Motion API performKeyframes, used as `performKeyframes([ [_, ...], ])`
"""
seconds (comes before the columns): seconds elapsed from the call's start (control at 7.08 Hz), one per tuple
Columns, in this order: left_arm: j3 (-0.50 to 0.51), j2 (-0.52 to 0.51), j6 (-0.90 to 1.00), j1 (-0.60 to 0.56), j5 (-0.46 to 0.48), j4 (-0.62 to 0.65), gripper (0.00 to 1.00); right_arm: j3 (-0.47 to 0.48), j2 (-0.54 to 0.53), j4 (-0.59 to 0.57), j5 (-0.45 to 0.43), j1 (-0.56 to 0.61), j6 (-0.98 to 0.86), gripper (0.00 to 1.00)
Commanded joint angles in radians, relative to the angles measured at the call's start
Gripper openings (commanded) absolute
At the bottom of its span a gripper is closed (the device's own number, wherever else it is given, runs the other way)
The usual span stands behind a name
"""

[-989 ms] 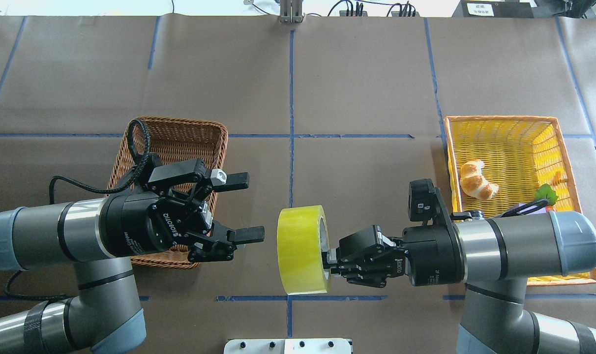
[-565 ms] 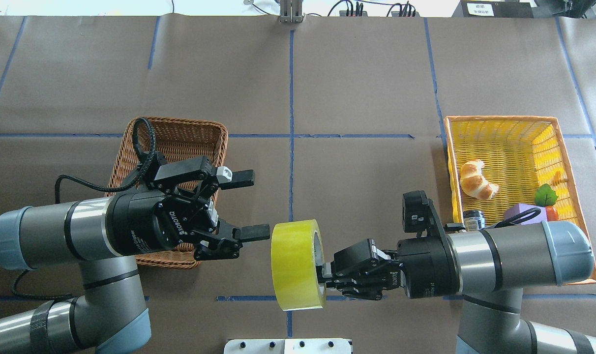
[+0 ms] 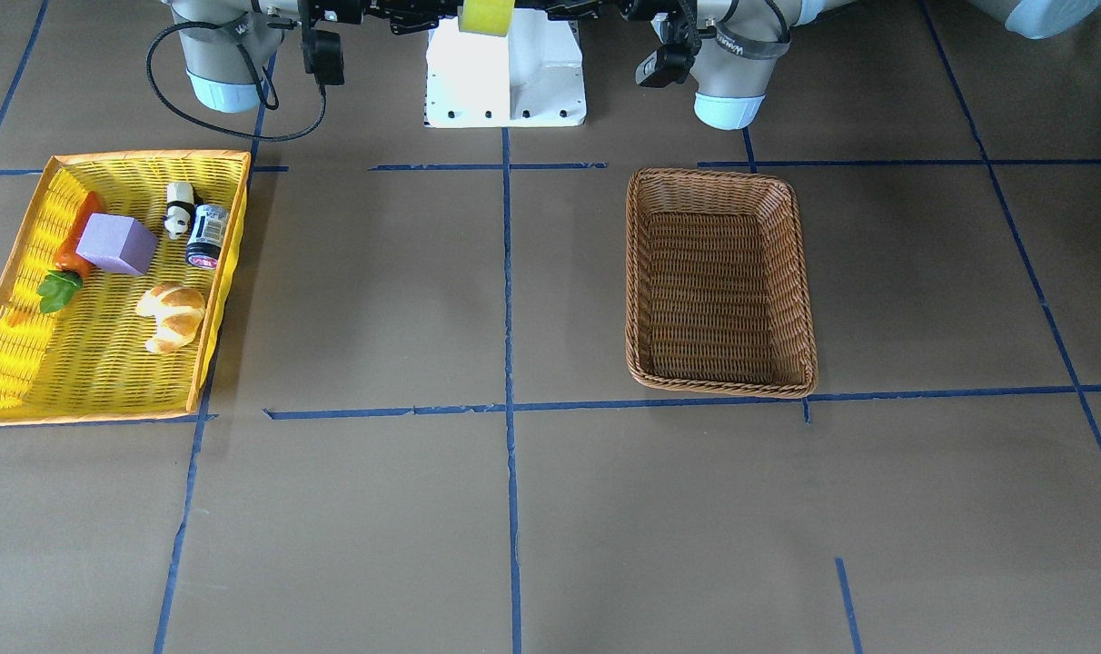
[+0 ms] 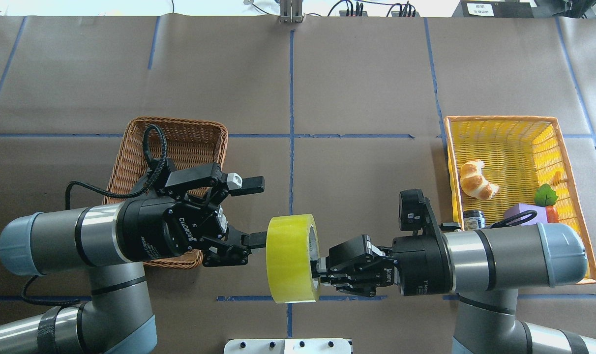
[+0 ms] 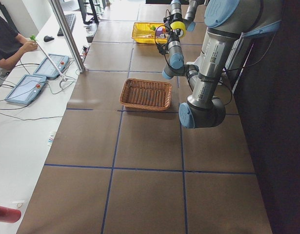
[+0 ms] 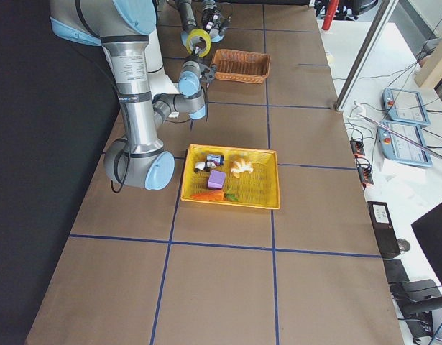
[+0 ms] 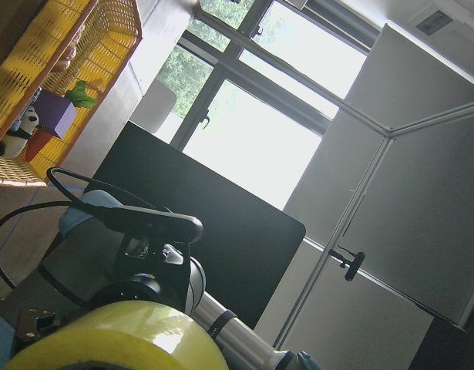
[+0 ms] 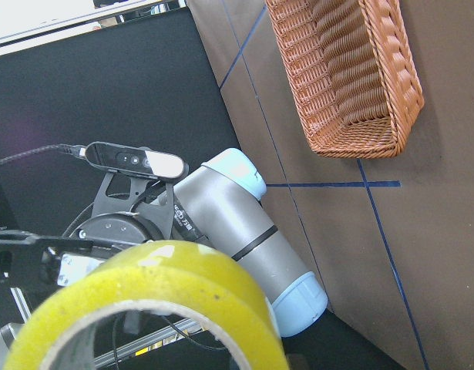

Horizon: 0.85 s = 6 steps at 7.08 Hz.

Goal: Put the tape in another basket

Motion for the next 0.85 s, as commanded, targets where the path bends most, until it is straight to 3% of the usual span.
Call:
performKeyframes([
  [0.0, 0.0, -0.017, 0.001, 0.029, 0.038, 0.0, 1.0, -0.008, 0.001, 0.0, -0.002, -0.002, 0.0, 0.02],
  [0.28, 0.008, -0.014, 0.004, 0.058, 0.049, 0.0, 1.0, -0.006, 0.005, 0.002, -0.002, -0.005, 0.0, 0.02],
  [0.42, 0.011, -0.014, 0.004, 0.058, 0.049, 0.0, 0.88, -0.006, 0.007, 0.002, -0.003, -0.004, 0.0, 0.02],
  [0.71, 0.009, -0.014, 0.004, 0.058, 0.049, 0.002, 0.49, -0.006, 0.012, 0.002, -0.003, -0.004, 0.0, 0.03],
])
